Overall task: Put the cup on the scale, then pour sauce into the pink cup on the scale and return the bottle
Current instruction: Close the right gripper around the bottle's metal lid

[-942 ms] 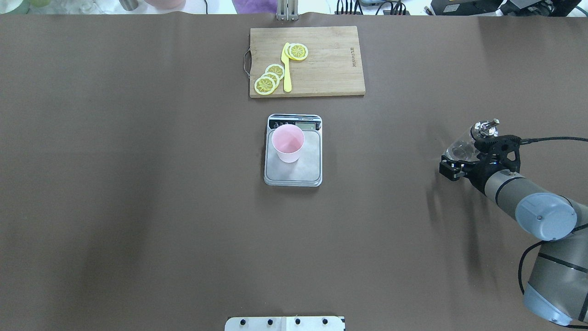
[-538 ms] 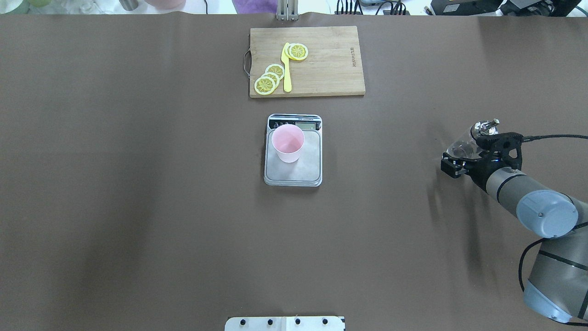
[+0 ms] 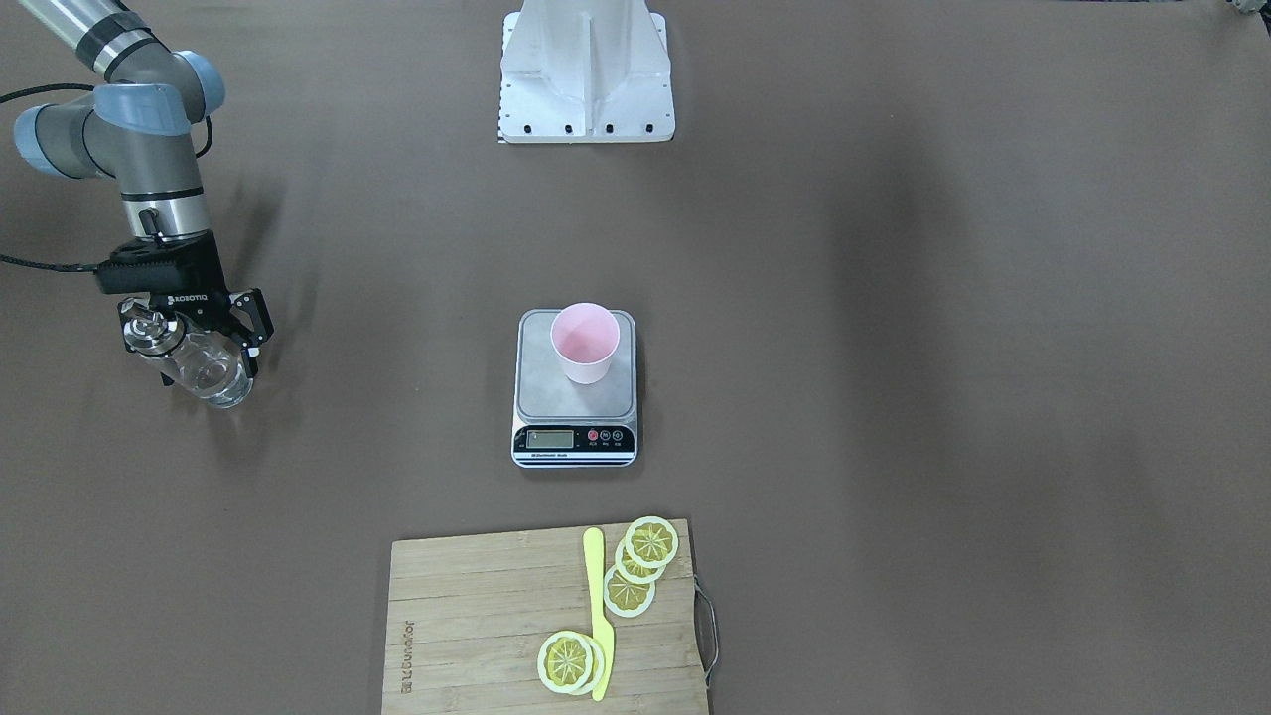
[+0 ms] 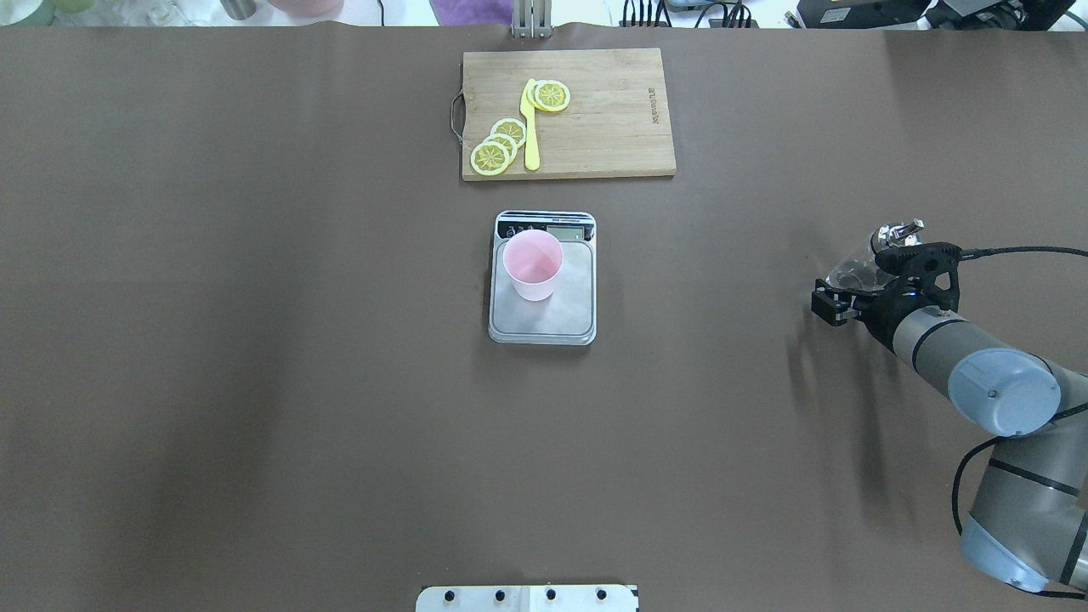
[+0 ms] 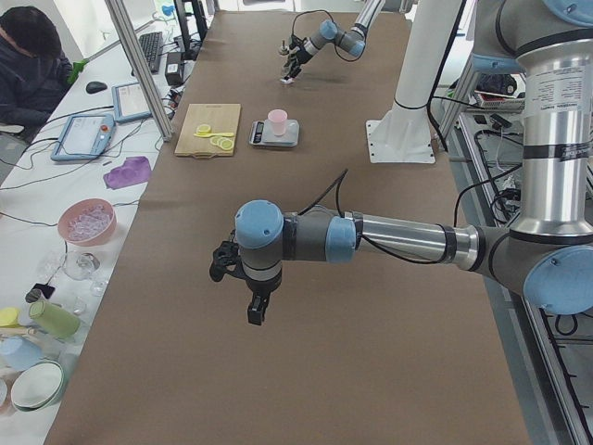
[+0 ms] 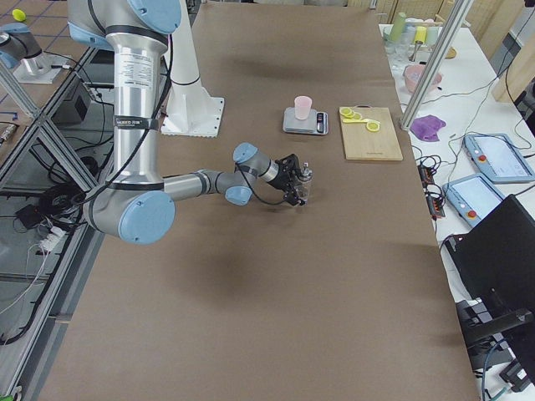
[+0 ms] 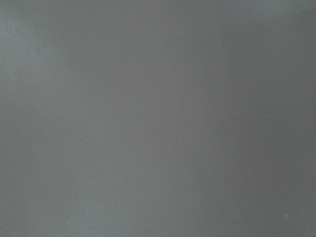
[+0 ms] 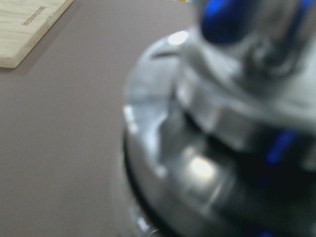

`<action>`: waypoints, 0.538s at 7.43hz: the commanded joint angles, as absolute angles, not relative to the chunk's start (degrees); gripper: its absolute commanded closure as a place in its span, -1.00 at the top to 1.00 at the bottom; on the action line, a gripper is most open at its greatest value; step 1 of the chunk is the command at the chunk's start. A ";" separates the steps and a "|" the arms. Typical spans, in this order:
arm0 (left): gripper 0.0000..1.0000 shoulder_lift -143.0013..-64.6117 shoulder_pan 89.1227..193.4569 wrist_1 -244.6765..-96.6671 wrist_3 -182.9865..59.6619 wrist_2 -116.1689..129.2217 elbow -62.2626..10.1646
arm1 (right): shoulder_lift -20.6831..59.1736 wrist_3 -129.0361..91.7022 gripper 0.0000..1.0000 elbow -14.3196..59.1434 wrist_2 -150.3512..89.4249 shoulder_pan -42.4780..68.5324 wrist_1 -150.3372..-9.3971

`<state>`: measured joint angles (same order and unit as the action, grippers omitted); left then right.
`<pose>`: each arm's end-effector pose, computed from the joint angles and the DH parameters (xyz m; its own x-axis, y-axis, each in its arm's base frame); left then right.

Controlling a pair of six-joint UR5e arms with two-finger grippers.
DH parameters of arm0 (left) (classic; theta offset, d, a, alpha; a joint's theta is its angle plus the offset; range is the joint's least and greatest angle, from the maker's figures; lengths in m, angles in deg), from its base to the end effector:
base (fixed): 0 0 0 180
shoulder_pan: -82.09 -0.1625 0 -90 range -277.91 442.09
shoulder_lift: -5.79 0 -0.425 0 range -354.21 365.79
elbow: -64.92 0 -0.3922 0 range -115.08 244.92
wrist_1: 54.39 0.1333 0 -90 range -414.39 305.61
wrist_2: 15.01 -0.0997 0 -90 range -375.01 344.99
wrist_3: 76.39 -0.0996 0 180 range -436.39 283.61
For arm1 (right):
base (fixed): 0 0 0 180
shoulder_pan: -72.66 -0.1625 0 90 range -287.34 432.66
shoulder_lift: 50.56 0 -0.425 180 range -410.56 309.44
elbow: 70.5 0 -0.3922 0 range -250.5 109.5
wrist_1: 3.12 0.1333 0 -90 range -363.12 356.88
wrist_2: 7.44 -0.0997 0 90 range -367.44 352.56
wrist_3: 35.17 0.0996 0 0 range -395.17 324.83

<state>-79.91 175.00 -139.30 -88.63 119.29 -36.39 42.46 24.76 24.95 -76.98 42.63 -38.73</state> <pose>-0.0870 -0.4556 0.6063 0.7104 0.1989 -0.6751 -0.1022 0.9782 0.1807 -0.3506 -0.3968 0.5379 0.7719 -0.0960 0.6285 -0.3876 0.7125 0.5849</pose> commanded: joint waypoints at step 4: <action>0.97 -79.82 175.08 -139.38 -88.78 119.29 -36.42 | 42.16 24.95 -1.00 25.04 -76.88 42.51 -38.63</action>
<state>-79.85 175.01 -139.37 -88.72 119.29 -36.42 42.20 24.85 24.92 -77.04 42.54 -38.67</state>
